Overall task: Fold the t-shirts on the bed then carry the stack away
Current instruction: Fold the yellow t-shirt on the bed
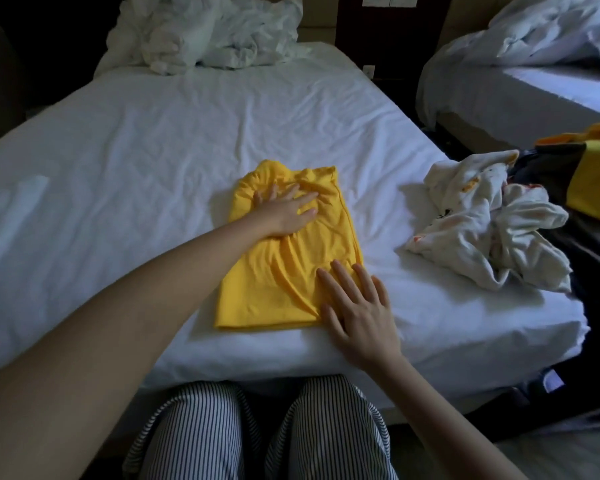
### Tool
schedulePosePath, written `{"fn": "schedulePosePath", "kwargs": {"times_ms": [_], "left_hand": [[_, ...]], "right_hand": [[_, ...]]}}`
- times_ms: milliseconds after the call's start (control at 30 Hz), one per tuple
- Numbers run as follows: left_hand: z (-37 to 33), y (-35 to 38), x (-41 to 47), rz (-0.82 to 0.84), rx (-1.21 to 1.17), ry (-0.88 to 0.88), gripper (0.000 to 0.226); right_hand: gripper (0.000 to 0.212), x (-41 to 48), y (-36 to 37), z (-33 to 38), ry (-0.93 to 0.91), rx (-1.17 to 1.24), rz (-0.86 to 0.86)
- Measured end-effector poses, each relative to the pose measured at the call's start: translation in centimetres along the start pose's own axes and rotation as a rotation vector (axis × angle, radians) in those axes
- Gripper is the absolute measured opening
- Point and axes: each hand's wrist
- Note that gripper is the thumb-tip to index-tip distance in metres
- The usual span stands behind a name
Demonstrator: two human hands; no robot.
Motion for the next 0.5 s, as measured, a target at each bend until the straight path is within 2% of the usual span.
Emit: {"fn": "schedulePosePath", "kwargs": {"times_ms": [233,400,500], "left_hand": [[-0.6,-0.4,2.6,-0.036,-0.121,-0.238,0.065],[0.0,0.8,0.6,-0.158,-0.13,-0.193,0.056],[0.2,1.9,-3.6,-0.148,-0.016,-0.084,0.056]], "right_hand": [[0.05,-0.1,0.1,-0.2,-0.006,0.006,0.032],[0.051,-0.1,0.1,-0.1,0.0,-0.003,0.03],[0.051,0.0,0.0,-0.1,0.009,0.002,0.063]]}}
Point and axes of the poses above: each hand's wrist, its own x-axis towards the middle knuckle, its own y-axis out of the palm, z = x × y, and after that the axes turned 6 degrees about -x, right-handed
